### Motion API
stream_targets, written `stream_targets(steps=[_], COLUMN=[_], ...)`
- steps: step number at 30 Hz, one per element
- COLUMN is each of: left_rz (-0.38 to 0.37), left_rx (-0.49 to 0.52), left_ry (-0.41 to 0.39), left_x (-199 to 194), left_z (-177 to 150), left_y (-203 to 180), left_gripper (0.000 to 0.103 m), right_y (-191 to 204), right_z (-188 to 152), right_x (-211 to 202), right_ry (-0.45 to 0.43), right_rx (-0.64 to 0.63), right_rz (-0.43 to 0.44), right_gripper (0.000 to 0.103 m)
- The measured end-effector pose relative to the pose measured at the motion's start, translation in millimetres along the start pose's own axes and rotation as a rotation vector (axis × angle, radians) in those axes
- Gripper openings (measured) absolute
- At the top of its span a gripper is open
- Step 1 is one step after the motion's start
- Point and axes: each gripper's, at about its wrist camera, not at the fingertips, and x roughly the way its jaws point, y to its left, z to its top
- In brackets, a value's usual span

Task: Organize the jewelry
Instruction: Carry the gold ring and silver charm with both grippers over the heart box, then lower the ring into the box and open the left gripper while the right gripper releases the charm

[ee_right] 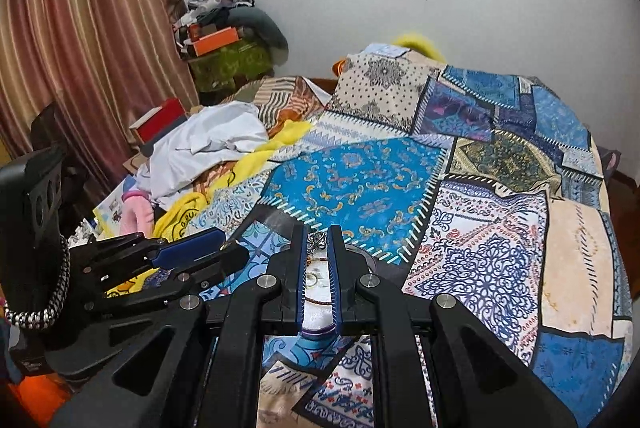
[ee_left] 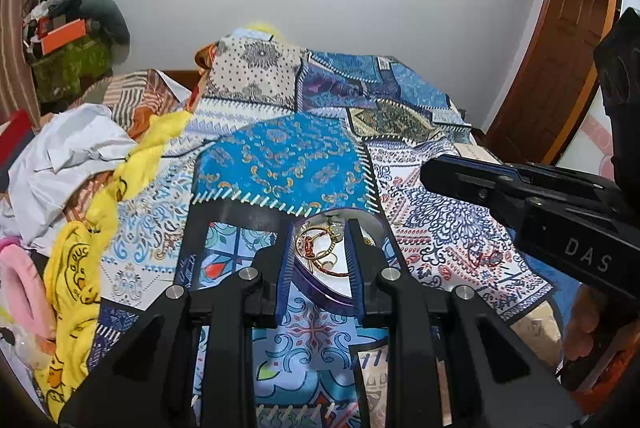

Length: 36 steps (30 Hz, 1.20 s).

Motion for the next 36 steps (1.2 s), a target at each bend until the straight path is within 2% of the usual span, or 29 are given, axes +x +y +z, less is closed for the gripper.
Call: stream_targets(steps=[16,31,34,36], left_rz=[-0.050,-0.057,-0.053,-0.054], left_rx=[0.031,0.020,0.019,0.020], left_ry=[0.099,0.128,0.130,0.131], left_x=[52,56,55,53], left_z=[-13,-15,-14,-13], left_y=[-8,-8,-9,-9], left_gripper=[0.024,0.024,0.024,0.024], right_y=[-10,-8,-8,-8], right_z=[-5,-9,-9,-8], right_x=[45,55,54,51], right_ry=[0.094,0.155,0.156,0.149], right_rx=[0.024,0.014,0.014,0.016], right_rz=[0.028,0.030,0.024,0.019], right_gripper=[0.009,0.010,0.021,0.034])
